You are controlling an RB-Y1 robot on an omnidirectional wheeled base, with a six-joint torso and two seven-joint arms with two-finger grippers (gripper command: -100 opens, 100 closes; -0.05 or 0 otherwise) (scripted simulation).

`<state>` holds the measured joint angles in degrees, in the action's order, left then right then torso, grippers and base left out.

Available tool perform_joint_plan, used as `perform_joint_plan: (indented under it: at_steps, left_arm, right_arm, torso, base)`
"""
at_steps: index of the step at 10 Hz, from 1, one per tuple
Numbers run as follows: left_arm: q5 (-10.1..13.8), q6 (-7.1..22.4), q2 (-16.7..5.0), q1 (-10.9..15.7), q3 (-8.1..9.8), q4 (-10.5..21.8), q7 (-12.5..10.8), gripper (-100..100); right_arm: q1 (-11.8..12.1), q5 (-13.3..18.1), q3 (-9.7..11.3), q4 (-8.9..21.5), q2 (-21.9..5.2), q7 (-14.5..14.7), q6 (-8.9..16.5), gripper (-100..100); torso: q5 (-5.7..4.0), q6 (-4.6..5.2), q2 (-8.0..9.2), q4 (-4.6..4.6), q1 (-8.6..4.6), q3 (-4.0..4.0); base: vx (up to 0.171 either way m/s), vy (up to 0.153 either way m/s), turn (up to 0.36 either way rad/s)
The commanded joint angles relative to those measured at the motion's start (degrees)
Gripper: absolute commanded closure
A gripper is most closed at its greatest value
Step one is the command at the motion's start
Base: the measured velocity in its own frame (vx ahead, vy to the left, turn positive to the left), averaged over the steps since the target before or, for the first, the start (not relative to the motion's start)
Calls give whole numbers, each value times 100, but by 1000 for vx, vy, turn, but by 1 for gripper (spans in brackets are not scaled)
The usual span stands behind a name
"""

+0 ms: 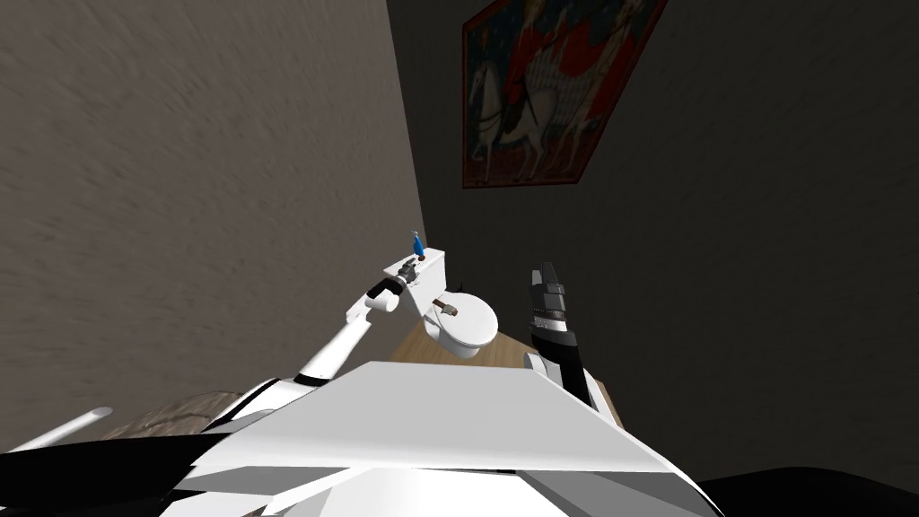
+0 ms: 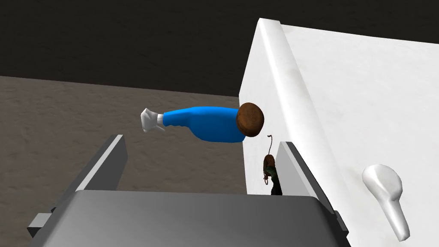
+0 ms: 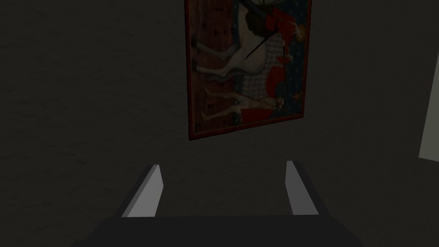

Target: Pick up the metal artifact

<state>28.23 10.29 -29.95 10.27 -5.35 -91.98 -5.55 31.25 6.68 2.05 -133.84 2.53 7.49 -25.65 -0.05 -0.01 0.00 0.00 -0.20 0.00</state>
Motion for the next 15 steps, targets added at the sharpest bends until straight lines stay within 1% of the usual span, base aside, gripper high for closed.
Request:
perform_joint_plan:
  at_steps: [1,2,3,4,5,6,7,8,9,10,11,12,13,14,15]
  left_arm:
    - [189,286,-172,275,11,286,-98,-100]
    - [189,418,-172,275,11,361,-98,-100]
    - [189,484,-172,275,11,361,-98,-100]
    - [342,669,-302,542,9,646,-171,-100]
    - [342,791,-302,545,9,714,-171,-100]
    - [342,813,-302,545,9,714,-171,-100]
    - [489,1034,-427,813,7,999,-239,-100]
    - [489,1139,-427,813,7,1071,-239,-100]
    - [630,1325,-547,1053,6,1277,-303,-100]
    - [630,1460,-547,1079,6,1430,-303,-100]
    - [763,1626,-662,1341,7,1662,-362,-100]
    - [763,1775,-662,1341,7,1789,-362,-100]
    - [888,1985,-773,1584,8,1933,-416,-100]
    - [888,2083,-773,1599,8,2089,-416,-100]
    - [1006,2260,-878,1838,10,2295,-465,-100]
  right_arm:
    - [0,0,0,0,0,0,0,0]
    - [0,0,0,0,0,0,0,0]
    - [0,0,0,0,0,0,0,0]
    - [0,0,0,0,0,0,0,0]
    - [0,0,0,0,0,0,0,0]
    - [0,0,0,0,0,0,0,0]
    - [0,0,0,0,0,0,0,0]
    - [0,0,0,0,0,0,0,0]
    - [0,0,0,0,0,0,0,0]
    - [0,0,0,0,0,0,0,0]
    - [0,0,0,0,0,0,0,0]
    - [0,0,0,0,0,0,0,0]
    - [0,0,0,0,0,0,0,0]
    - [0,0,0,0,0,0,0,0]
    - [0,0,0,0,0,0,0,0]
  torso:
    - [0,0,0,0,0,0]
    - [-1,0,-1,1,-3,0]
    - [0,0,-1,0,0,0]
    - [2,0,0,0,10,0]
    - [1,0,-2,0,7,-1]
    - [1,0,-3,0,6,-2]
    - [2,0,-3,0,12,-1]
    - [1,0,-2,0,6,-1]
    - [1,0,-2,0,7,-1]
    - [1,0,-6,0,5,-3]
    - [1,0,-8,-2,4,-4]
    - [0,0,-6,-1,-2,-3]
    - [0,0,-6,-1,2,-3]
    - [0,0,-10,-1,4,-5]
    - [2,-1,-10,-3,8,-6]
  base:
    - [-8,-66,22]
    - [-6,-57,13]
    - [-6,-22,-2]
    - [-5,-37,14]
    - [2,-43,12]
    - [2,-20,2]
    - [-5,-42,11]
    - [-1,-41,11]
    - [10,-43,11]
    - [12,-46,8]
    - [6,-62,6]
    - [8,-50,9]
    - [20,-43,8]
    - [21,-36,1]
    - [23,-44,4]
